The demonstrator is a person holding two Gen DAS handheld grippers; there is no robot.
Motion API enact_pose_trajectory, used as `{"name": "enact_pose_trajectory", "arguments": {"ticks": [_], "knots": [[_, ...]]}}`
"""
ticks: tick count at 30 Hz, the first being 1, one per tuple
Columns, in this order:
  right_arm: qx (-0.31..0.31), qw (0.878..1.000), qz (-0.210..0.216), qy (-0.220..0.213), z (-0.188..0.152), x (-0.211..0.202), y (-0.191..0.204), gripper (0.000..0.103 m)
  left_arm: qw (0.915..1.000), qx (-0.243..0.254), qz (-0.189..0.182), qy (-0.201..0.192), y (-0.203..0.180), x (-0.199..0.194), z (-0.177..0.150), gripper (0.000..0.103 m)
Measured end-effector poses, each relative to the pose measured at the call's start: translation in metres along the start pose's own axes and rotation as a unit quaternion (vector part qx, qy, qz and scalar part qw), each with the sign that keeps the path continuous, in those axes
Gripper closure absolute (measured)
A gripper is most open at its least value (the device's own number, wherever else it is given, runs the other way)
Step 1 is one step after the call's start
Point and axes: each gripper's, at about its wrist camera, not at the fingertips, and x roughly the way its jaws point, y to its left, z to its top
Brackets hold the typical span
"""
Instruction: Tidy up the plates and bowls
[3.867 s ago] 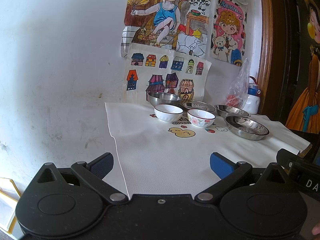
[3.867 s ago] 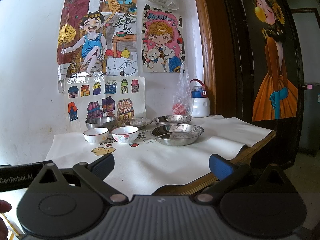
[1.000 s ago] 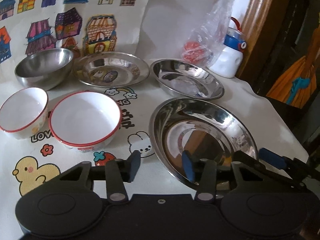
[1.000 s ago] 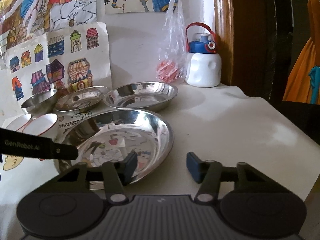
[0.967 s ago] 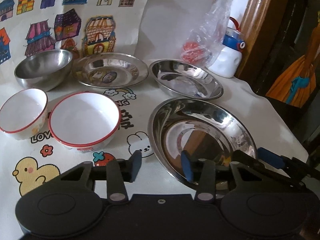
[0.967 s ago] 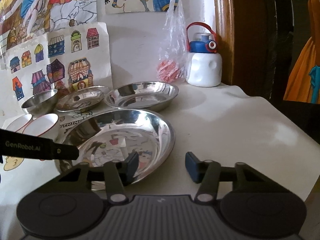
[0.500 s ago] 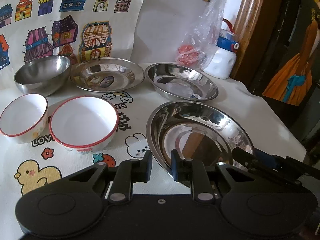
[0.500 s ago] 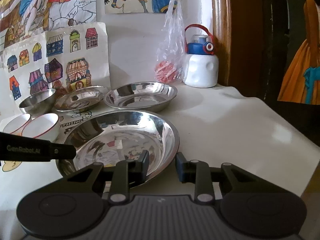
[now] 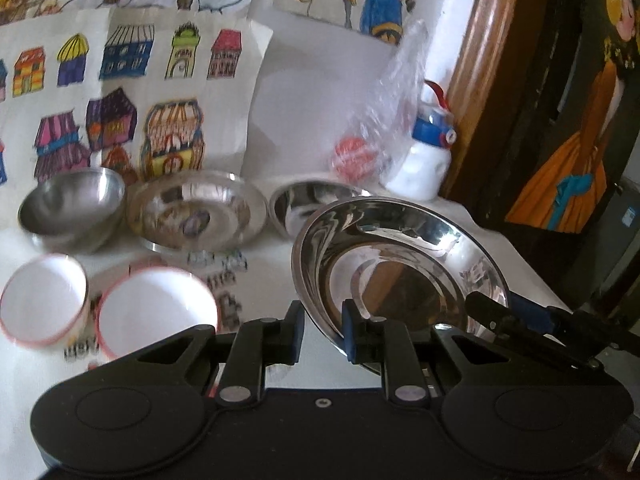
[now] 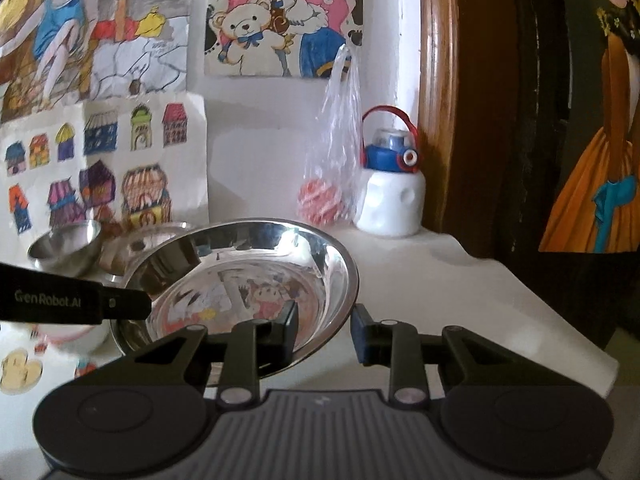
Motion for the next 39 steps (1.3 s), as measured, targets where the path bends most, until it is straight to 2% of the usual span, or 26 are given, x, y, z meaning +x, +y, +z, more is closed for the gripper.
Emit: {"name": "enact_pose_trajectory", "arguments": {"ticks": [6, 10, 15, 24, 39], "knots": [[0.0, 1.0, 0.003, 0.008, 0.025, 0.051, 0.0, 0.071, 0.9999, 0.007, 0.012, 0.005, 0.004, 0.037, 0.035, 0.081], [-0.019, 1.0, -0.003, 0.021, 0.037, 0.083, 0.003, 0.071, 0.9994, 0.015, 0.022, 0.021, 0.006, 0.069, 0.054, 0.081], [-0.036, 0.999, -0.007, 0.031, 0.041, 0.108, 0.006, 0.071, 0.9986, 0.018, 0.031, 0.039, 0.008, 0.099, 0.065, 0.081], [-0.048, 0.998, -0.013, 0.046, 0.035, 0.13, 0.009, 0.07, 0.9967, 0.033, 0.051, 0.055, 0.005, 0.124, 0.067, 0.081], [-0.072, 0.996, -0.009, 0.048, 0.034, 0.134, 0.018, 0.068, 0.9955, 0.037, 0.058, 0.065, 0.008, 0.132, 0.067, 0.08]]}}
